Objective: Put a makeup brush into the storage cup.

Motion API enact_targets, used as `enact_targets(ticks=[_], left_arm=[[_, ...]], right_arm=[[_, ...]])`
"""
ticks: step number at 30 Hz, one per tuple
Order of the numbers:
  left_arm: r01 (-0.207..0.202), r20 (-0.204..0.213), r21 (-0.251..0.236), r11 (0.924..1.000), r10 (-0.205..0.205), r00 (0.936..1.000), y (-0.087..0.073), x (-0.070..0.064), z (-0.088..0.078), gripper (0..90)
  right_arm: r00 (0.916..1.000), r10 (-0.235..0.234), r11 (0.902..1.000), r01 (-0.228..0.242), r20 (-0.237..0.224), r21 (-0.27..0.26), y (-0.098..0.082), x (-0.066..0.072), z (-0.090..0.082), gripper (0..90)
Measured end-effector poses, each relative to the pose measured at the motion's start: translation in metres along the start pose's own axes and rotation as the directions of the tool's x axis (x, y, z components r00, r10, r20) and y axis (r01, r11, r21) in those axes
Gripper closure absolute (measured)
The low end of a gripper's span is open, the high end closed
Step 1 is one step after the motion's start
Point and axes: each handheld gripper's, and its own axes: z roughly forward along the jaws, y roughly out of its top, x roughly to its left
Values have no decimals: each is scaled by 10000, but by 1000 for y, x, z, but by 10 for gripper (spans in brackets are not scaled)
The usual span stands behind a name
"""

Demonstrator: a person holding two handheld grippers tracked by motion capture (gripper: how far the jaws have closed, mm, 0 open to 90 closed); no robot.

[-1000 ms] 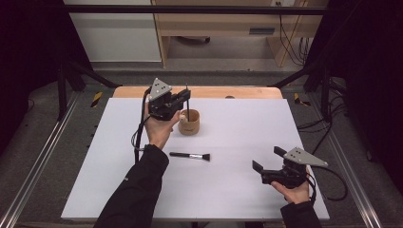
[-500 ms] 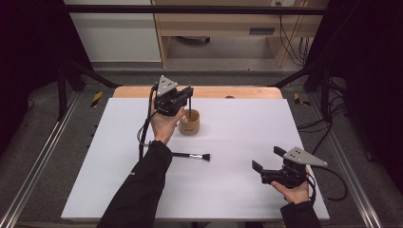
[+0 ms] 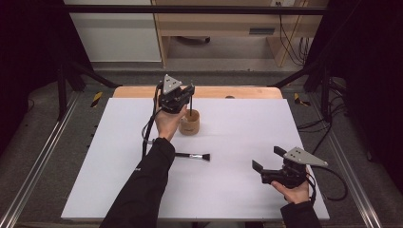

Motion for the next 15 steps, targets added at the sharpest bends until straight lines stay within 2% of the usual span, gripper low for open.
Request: enact_targets(ticks=[15], left_arm=[[35,45,354,9994,-37,10000,-16,0,14,849]], right_arm=[[10000,-39,10000,39,0,18,0,0,0,30]])
